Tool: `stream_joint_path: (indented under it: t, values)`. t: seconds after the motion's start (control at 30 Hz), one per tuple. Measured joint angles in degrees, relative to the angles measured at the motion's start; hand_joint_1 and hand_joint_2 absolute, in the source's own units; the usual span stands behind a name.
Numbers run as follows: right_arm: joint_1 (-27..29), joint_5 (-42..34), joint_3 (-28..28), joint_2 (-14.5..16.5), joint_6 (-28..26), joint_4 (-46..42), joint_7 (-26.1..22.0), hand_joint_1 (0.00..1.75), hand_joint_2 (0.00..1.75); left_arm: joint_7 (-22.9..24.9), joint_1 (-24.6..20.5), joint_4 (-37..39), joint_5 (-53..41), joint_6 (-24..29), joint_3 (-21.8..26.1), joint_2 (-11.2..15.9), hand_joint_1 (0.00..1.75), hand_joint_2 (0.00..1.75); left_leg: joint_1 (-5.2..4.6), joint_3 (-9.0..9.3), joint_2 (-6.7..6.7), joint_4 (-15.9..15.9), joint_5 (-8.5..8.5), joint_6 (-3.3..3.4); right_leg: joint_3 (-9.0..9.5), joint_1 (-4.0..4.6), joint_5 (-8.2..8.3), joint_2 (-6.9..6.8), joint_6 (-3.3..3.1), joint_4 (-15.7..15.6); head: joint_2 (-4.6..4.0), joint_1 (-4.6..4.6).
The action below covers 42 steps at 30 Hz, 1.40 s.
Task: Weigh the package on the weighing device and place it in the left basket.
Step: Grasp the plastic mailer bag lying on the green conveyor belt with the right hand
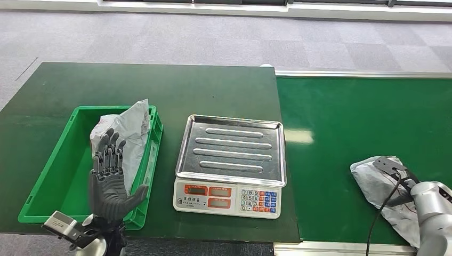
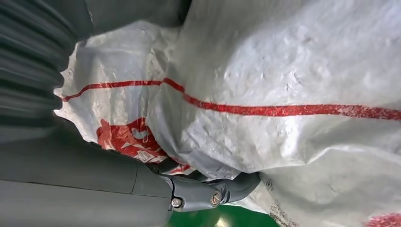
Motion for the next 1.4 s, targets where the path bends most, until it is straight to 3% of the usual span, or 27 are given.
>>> stream_joint_path:
  t: [0.43,0.53,0.73,0.93,1.07,1.27,1.4]
  values:
    - [0.14,-0.69,0.00,-0.05,-4.07,0.15,0.80,1.75,1.75,-0.02,-0.05,0.09,-0.09,-0.26,0.00,0.00,0.00,1.75,0.00,-0.01,0.00,0.00,0.00,0.00,0.02,0.00,0.00,-0.01,0.00,0.00,-0.01,0.00]
    - [-0.11,-1.21,0.00,0.10,-9.57,0.15,-0.43,1.75,1.75,0.00,0.50,-0.29,-0.10,-0.19,0.00,0.00,0.00,1.75,0.00,-0.05,0.01,-0.01,0.00,0.00,0.02,0.00,0.00,0.01,0.00,0.00,-0.01,0.01]
    - [-2.88,-3.82,-0.14,1.40,-25.92,-0.23,-6.81,1.75,1.75,0.30,2.51,-2.66,-0.11,0.58,0.02,-0.02,0.00,1.75,0.00,-0.04,0.02,-0.02,0.01,0.00,0.03,0.00,0.01,0.02,0.00,0.01,0.00,0.00]
    - [-5.78,-10.00,-1.27,3.79,-40.11,-3.36,-22.75,1.75,1.75,0.38,3.86,-4.63,-0.11,1.54,0.02,-0.11,0.00,1.75,0.02,-0.04,0.00,-0.02,0.02,-0.01,0.05,0.01,0.01,-0.01,0.00,0.02,-0.01,0.00]
    - [-6.73,-18.40,-1.63,7.21,-39.24,-7.43,-33.39,1.75,1.75,-0.44,3.96,-4.79,-0.11,2.84,0.02,-0.13,0.00,1.75,0.04,0.03,0.11,-0.03,0.04,-0.05,0.04,0.02,0.02,0.13,-0.01,0.03,0.00,0.00]
    - [-6.88,-24.15,-1.32,10.28,-36.94,-11.45,-35.37,1.75,1.75,-0.80,3.97,-4.79,-0.10,3.04,0.02,-0.10,0.00,1.75,0.04,-0.02,-0.19,-0.03,0.09,-0.09,0.10,0.02,0.01,-0.15,-0.01,0.03,-0.01,0.01]
    - [-7.18,-31.70,0.35,13.85,-25.60,-14.23,-40.38,1.75,1.75,-1.01,3.33,-4.48,-0.09,3.06,0.02,-0.02,0.00,1.75,0.05,-0.41,0.11,-0.07,0.06,-0.10,0.08,0.02,0.02,0.15,-0.02,0.05,-0.01,0.02]
